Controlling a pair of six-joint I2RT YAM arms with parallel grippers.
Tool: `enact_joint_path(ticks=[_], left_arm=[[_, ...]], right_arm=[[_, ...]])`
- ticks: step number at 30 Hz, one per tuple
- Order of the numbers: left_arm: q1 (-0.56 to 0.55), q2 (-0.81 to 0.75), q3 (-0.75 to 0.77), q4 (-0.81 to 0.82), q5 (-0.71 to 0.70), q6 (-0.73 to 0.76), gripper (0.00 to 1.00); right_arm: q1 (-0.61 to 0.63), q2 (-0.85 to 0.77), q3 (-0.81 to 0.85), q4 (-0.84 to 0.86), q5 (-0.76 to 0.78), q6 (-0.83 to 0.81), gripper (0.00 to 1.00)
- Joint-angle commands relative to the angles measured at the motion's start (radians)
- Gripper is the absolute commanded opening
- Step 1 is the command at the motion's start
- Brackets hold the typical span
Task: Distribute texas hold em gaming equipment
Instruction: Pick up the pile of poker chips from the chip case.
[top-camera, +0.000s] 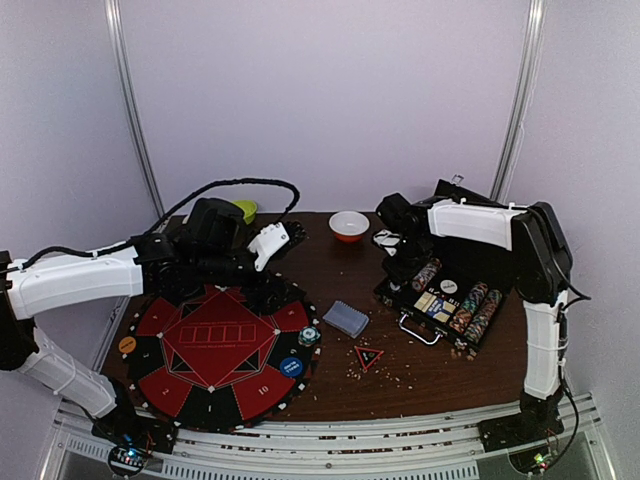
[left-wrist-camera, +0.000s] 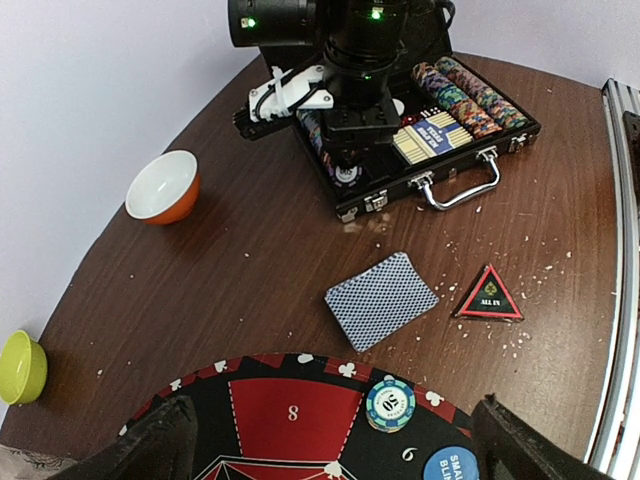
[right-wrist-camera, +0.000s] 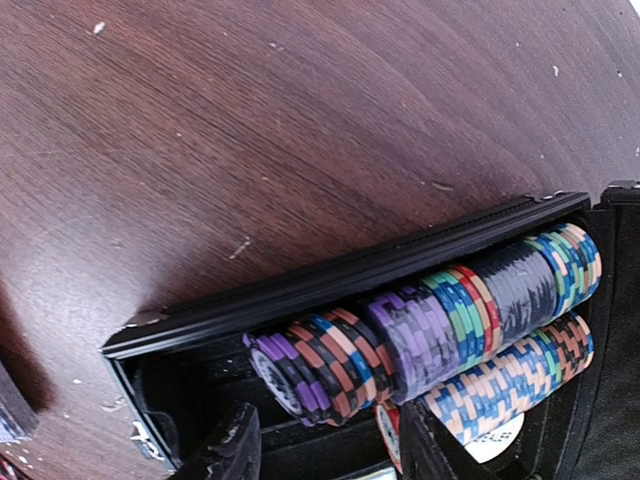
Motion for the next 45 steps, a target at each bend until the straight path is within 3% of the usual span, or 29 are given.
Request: enact_joint_path(ticks=[1, 10, 22, 36, 41, 43, 45], left_arm=[[0.009, 0.011, 0.004, 0.012, 0.013, -0.003, 0.98], [0.009, 0.012, -0.001, -0.005, -0.001, 0.002, 0.98], [0.011, 0.028, 0.0, -0.011, 0.021, 0.007, 0.98], [0.011, 0.035, -0.008, -0.03, 0.019, 0.008, 0.98], [0.011, 0.034, -0.008, -0.031, 0.019, 0.009, 0.98], [0.011, 0.03, -0.006, -0.034, 0.017, 0.008, 0.98], [0.011, 0.02, -0.008, -0.031, 0.018, 0.013, 0.98]], right_arm=[[-0.006, 0.033, 0.001, -0.028, 0.05, -0.017, 0.5], [0.003, 0.062, 0.025, -0.039, 0.017, -0.015, 0.43], [0.06, 0.003, -0.012, -0.003, 0.065, -0.015, 0.43], [0.048, 0.095, 0.051, -0.032, 0.09, -0.056, 0.48], [0.04, 0.128, 0.083, -0.047, 0.001, -0.069, 0.38], [0.031, 0.13, 0.091, -0.051, -0.002, -0.053, 0.24], [0.024, 0.118, 0.102, -0.056, 0.002, -0.028, 0.02]])
